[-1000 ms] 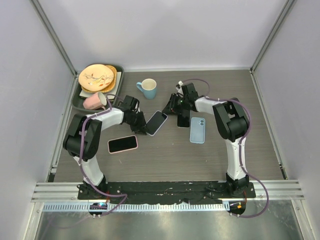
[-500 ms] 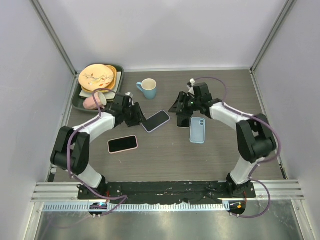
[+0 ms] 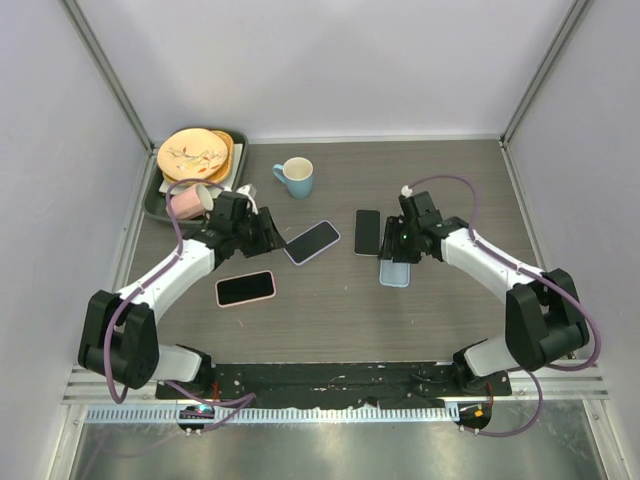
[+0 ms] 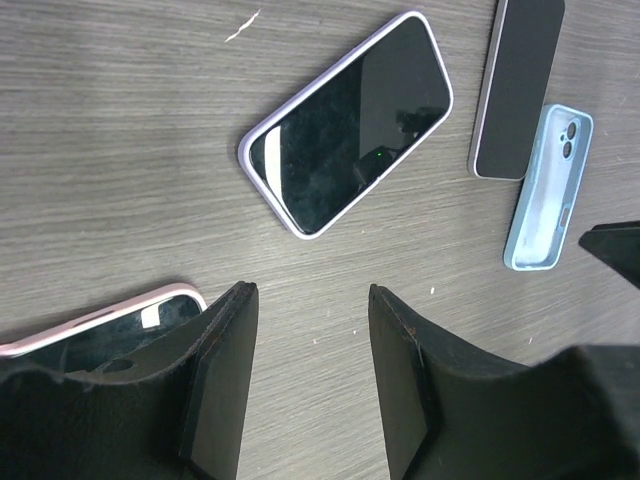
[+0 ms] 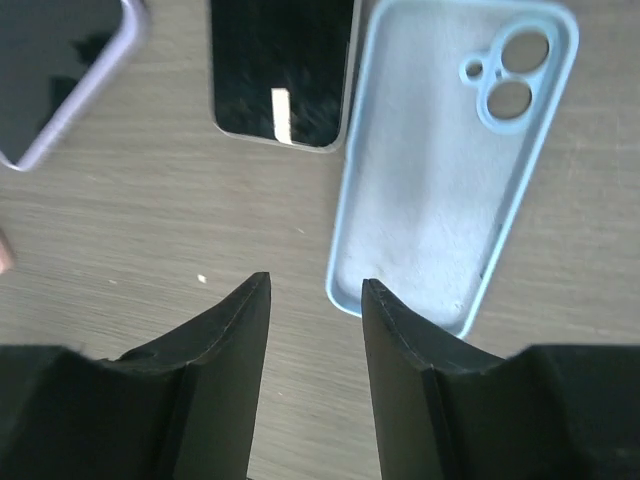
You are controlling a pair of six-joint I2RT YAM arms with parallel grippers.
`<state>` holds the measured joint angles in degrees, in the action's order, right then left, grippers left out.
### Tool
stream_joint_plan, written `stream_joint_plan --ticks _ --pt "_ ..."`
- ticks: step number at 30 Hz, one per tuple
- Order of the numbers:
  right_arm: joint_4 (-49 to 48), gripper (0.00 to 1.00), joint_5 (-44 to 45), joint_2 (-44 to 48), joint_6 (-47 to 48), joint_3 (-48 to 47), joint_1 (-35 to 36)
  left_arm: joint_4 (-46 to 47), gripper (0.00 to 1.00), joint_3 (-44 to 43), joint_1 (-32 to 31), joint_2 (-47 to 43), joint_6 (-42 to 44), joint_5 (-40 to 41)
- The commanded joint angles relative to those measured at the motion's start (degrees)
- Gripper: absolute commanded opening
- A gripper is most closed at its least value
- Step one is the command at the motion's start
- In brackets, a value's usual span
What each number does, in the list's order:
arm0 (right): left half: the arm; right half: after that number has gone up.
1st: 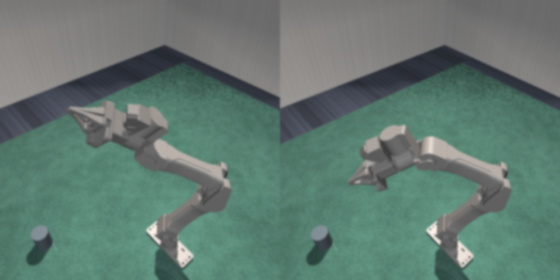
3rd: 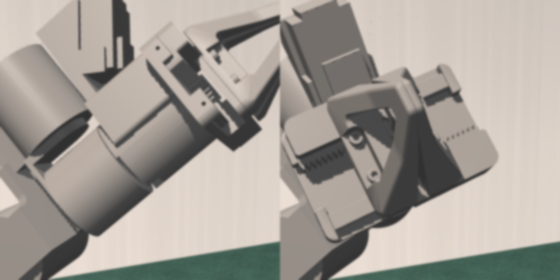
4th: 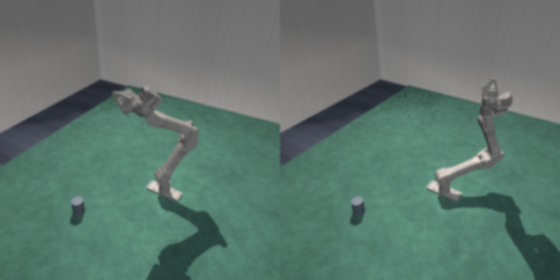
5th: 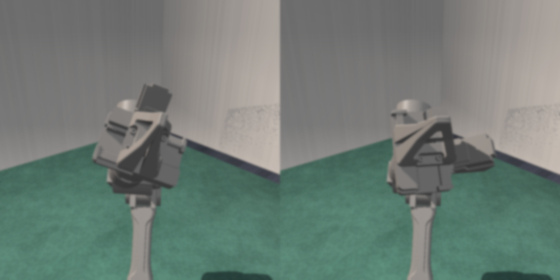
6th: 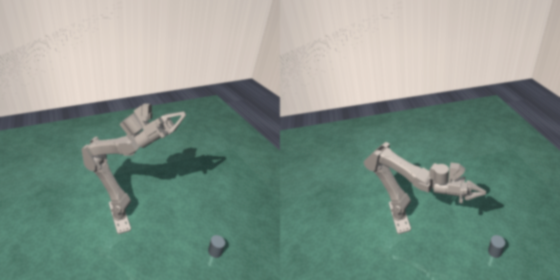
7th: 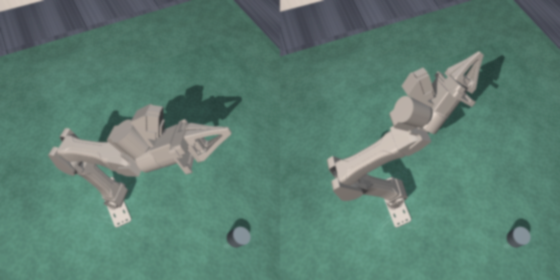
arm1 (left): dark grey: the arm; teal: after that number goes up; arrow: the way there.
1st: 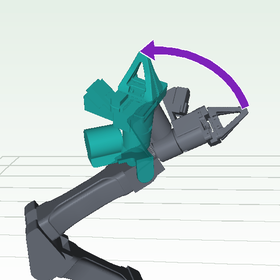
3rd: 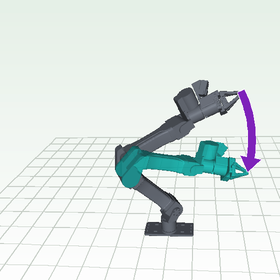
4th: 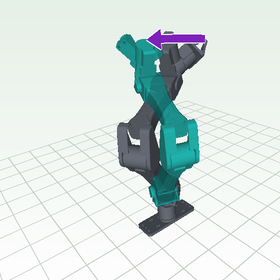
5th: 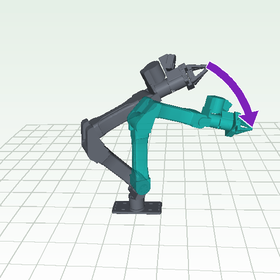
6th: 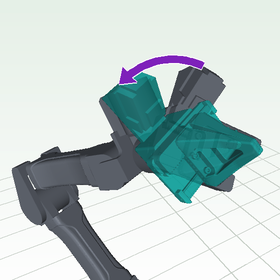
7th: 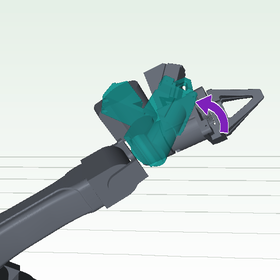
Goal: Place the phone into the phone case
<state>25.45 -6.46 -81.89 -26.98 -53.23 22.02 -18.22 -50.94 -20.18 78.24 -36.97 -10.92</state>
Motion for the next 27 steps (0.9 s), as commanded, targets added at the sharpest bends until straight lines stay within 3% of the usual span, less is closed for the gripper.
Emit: stream_joint_plan --ticks 1,10,13,14,17,27 --pt "3.7 0.46 6.1 -2.2 2.2 0.0 2.4 -0.9 0.52 1.3 0.1 -2.0 0.8 -0.2" --pt "2.1 0.4 9.4 -13.5 2.0 -4.5 6.9 -0.7 0.51 1.5 0.1 -1.7 0.8 -1.2" --pt "2.4 0.3 11.5 -16.5 2.3 -5.6 7.7 -0.7 0.51 1.7 0.1 -1.9 0.8 -1.3" --pt "2.5 0.17 12.3 -17.2 2.4 -5.7 7.9 -0.8 0.51 1.9 0.1 -2.0 0.8 -1.2" --pt "2.9 0.01 12.4 -17.9 3.1 -5.7 8.1 -0.8 0.51 2.2 0.2 -2.3 0.8 -1.0" --pt "7.5 0.01 13.3 -9.2 9.9 -7.8 10.7 -0.7 0.51 2.0 0.1 -1.8 0.8 -1.0"
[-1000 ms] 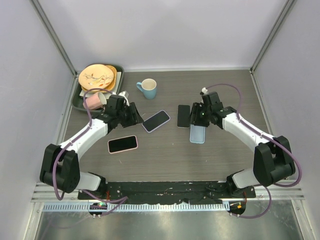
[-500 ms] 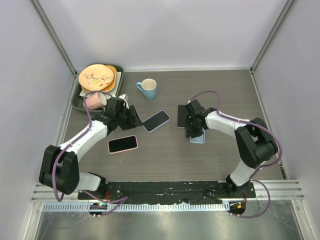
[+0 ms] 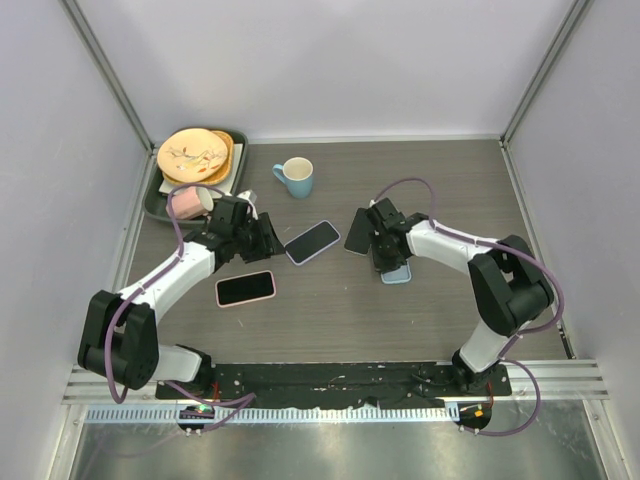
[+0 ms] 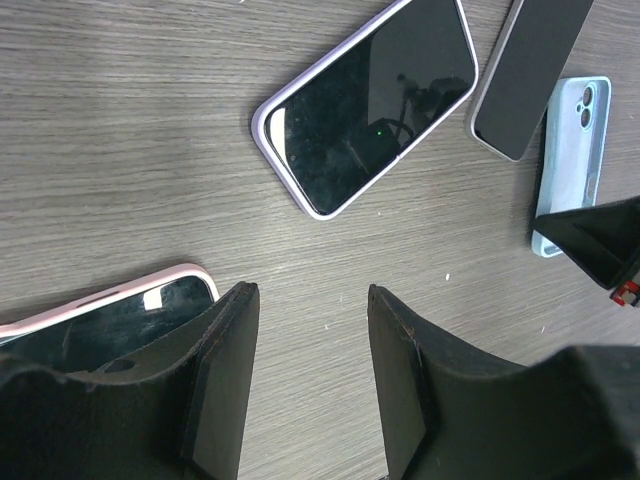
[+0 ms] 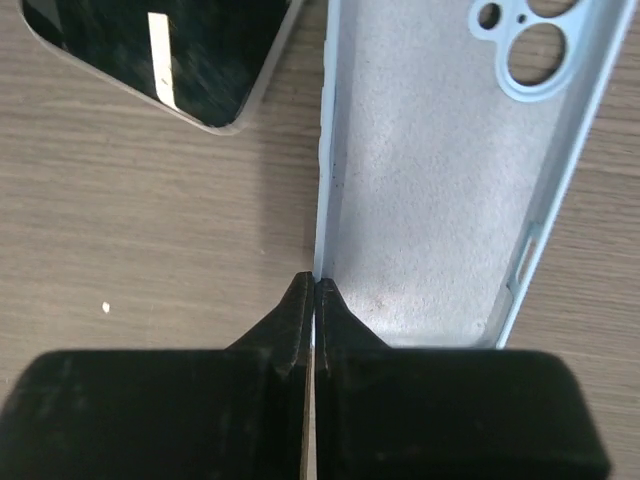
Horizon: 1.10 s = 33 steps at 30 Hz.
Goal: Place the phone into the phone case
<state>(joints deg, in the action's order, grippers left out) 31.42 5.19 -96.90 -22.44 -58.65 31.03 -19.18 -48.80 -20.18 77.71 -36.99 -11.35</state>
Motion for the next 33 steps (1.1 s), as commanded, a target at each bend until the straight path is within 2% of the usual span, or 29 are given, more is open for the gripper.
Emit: stream_joint_plan --ticks 1,10,11,18,19,21,22,24,25,28,31,33 --pt "2.8 0.01 1.1 6.2 6.0 -3.0 3.4 0.4 0.51 -0.2 0.1 -1.2 0.7 -0.6" --pt "1.2 0.01 -4.9 4.1 11.7 -7.1 17.4 -1.4 0.51 -1.0 0.1 -2.3 1.0 2.6" --pt "0.8 0.01 -7.9 3.8 12.6 -7.0 20.1 -1.6 0.51 -1.0 0.1 -2.6 1.0 3.1" --pt "-1.6 0.02 -10.8 1.7 15.8 -5.4 26.3 -2.0 0.51 0.3 0.1 -3.9 1.0 3.2" --pt "-2.1 0.12 -10.5 1.9 15.6 -5.2 26.4 -1.8 0.51 0.9 0.1 -4.0 0.8 2.8" --pt "-2.5 0.19 -9.6 2.6 15.1 -4.6 26.4 -0.4 0.51 1.7 0.2 -4.0 0.5 1.9" --pt "-2.9 0.28 -8.9 3.0 15.1 -4.6 26.4 -0.1 0.51 2.3 0.1 -3.9 0.4 1.5" --pt "-3.4 0.37 -7.3 4.6 13.7 -4.5 26.3 1.2 0.48 2.8 0.1 -3.5 0.9 -0.8" --pt "-3.6 0.47 -6.3 5.2 13.0 -4.4 26.3 1.4 0.48 2.8 0.2 -2.8 1.0 -1.6" --pt "-4.6 0.55 -3.7 7.4 10.0 -3.8 25.6 2.9 0.47 2.9 0.1 -1.7 1.4 -5.3" --pt "-6.2 0.56 -4.5 9.4 6.3 -2.5 23.4 2.9 0.47 2.0 -0.8 0.2 2.9 -6.4" --pt "-8.5 0.56 -8.6 10.9 3.5 -0.1 19.8 0.7 0.47 -0.1 -3.4 2.0 4.1 -3.2"
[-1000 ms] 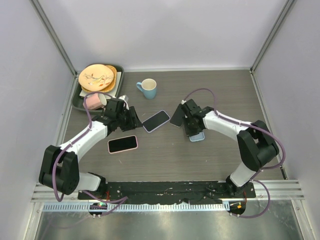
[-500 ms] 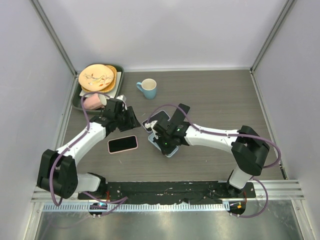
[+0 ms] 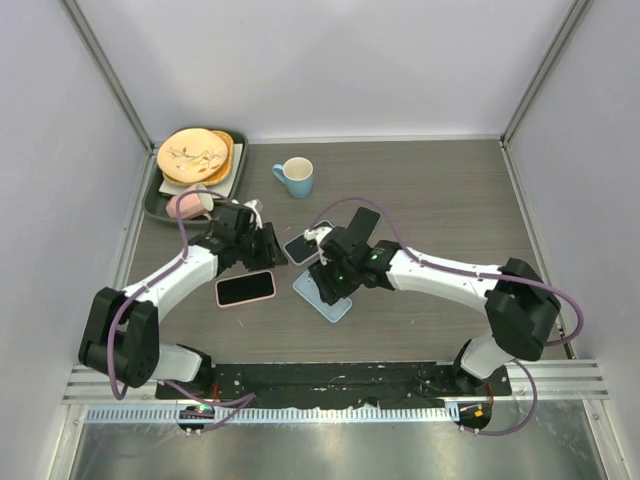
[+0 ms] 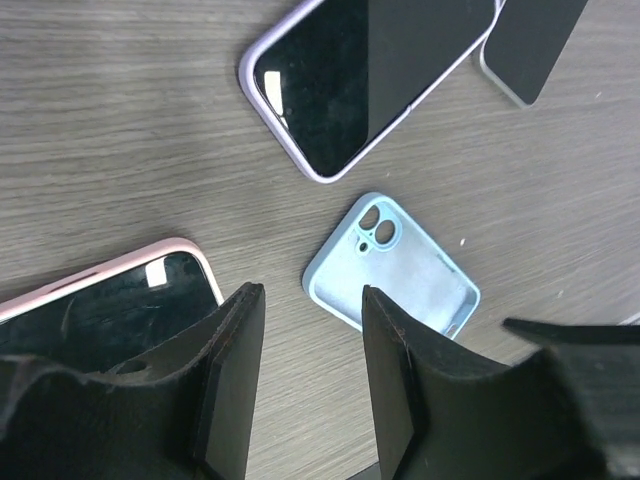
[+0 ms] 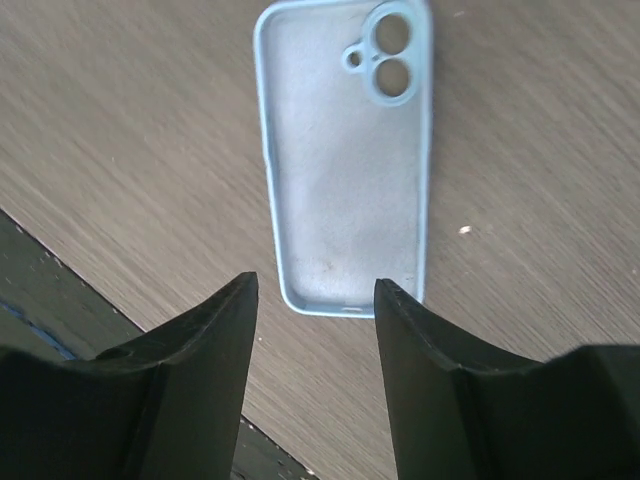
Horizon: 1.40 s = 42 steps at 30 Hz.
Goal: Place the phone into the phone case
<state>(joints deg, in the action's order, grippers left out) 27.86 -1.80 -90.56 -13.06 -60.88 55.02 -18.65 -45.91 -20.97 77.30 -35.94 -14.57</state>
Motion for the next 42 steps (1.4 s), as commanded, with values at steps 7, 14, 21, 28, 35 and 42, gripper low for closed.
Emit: stream_joint_plan --ticks 7,14,21,28,35,42 --pt "-8.7 0.55 -15.1 10.1 -9.0 9.2 -17.9 -5.7 0.47 -9.9 -13.5 10.5 8.3 11.9" --pt "-8.9 0.54 -18.9 12.6 -8.8 11.3 -23.3 -7.2 0.45 -13.3 -18.0 17.7 9.6 20.3" --pt "-9.6 0.53 -19.6 12.1 -9.2 12.1 -24.0 -6.0 0.38 -13.7 -19.6 20.9 9.9 22.6" --pt "-10.2 0.53 -19.6 11.7 -9.2 12.0 -24.5 -6.8 0.08 -13.8 -20.0 21.8 6.9 21.8" --pt "-11.1 0.53 -19.9 11.6 -9.3 12.4 -25.0 -8.2 0.0 -9.7 -20.2 18.4 -5.3 19.1" --pt "-11.5 0.53 -20.1 11.6 -9.2 13.0 -25.2 -5.2 0.0 -4.5 -22.6 15.0 -16.8 16.8"
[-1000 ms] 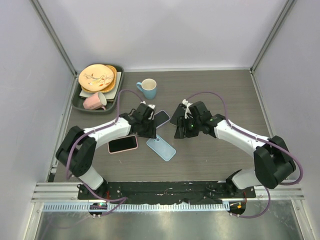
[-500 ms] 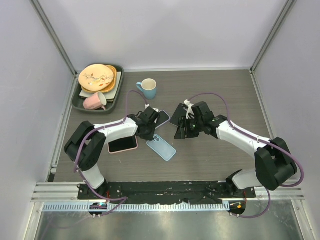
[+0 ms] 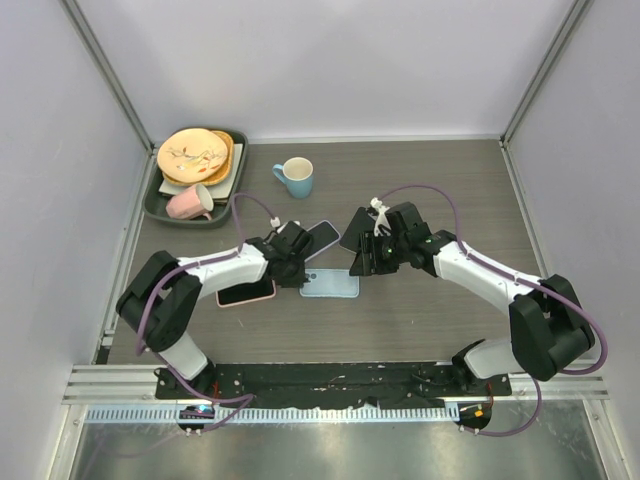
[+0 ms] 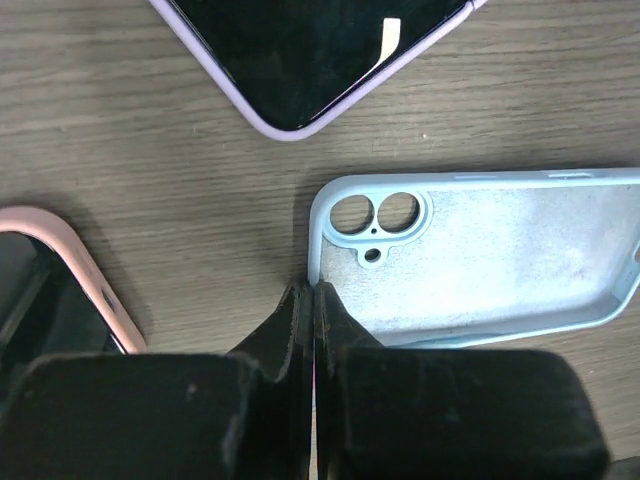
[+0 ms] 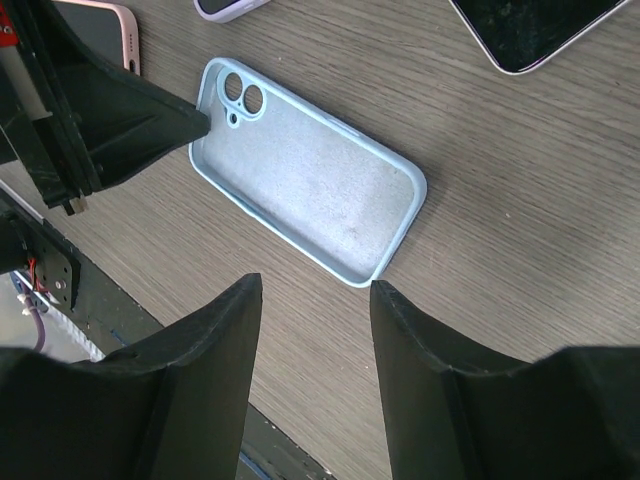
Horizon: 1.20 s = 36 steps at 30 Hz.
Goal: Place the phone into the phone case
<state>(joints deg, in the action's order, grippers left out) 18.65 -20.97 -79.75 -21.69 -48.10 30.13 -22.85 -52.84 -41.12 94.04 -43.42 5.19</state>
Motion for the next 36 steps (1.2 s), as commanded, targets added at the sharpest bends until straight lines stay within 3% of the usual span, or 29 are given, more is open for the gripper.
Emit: stream_joint_plan --ticks 1,15,18,19,22,26,36 --pt "-2.4 0.53 -1.0 0.8 -0.7 0.3 -0.3 -1.1 0.0 2.7 -2.7 -1.8 -10.1 -2.9" --pt "-2.7 0.53 -0.6 1.4 -0.9 1.2 -1.3 -1.2 0.0 6.4 -6.8 -4.9 -16.3 -1.6" --pt "-3.0 0.53 -0.6 1.3 -1.1 1.3 -1.5 -0.9 0.16 7.1 -7.2 -6.2 -16.6 -2.2" --pt "-3.0 0.53 -0.6 1.4 -1.2 1.3 -1.4 -1.1 0.28 7.0 -7.4 -6.7 -16.6 -2.3" --pt "-3.3 0.54 -0.6 1.5 -1.3 1.4 -1.6 -2.0 0.46 7.0 -7.7 -8.8 -16.3 -1.7" --pt "-3.3 0.54 -0.7 1.6 -1.4 1.3 -1.6 -4.2 0.56 6.3 -7.7 -11.6 -15.6 1.4" --pt "-3.7 0.55 -0.8 2.0 -2.2 1.1 -2.2 -6.1 0.63 3.1 -7.7 -15.4 -9.1 4.0"
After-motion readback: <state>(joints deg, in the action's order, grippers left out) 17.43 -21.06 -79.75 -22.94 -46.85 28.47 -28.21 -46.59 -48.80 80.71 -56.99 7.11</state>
